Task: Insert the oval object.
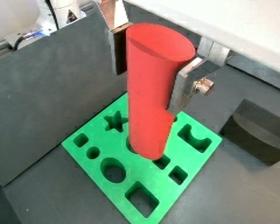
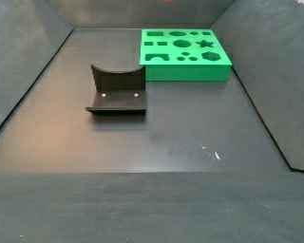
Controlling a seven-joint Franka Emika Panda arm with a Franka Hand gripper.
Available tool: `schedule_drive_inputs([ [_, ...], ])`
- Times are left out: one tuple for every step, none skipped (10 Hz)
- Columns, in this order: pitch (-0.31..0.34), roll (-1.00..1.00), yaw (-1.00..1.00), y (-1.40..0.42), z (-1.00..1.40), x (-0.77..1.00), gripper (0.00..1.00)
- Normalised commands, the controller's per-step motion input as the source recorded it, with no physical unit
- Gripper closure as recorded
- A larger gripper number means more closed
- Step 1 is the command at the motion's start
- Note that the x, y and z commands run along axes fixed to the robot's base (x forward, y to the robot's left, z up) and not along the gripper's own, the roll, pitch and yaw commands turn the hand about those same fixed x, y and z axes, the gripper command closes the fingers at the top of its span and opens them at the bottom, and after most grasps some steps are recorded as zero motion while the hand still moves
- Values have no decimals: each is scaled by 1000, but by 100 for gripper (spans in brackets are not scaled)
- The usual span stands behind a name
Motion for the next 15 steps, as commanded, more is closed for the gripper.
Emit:
schedule_drive_inputs([
  [0,49,0,-646,-1000,-323,100],
  [-6,50,0,-697,-1000,-274,100],
  [-69,80,0,-497,-1000,-77,100],
  [0,190,0,-11,-557,0,100],
  [9,307,0,0,-480,-20,100],
  [0,343,0,0,-517,-174,100],
  [-11,227,0,-17,-580,-349,100],
  [0,153,0,0,-386,-297,100],
  [0,63,0,0,-271,-40,100],
  [0,0,0,0,-251,49,100],
  [0,0,0,-14,-269,123,100],
  [0,0,-26,0,-286,223,100],
  [17,0,-66,0,-291,340,100],
  [0,-13,-83,-34,-271,351,100],
  [0,-36,-111,-89,-283,277,100],
])
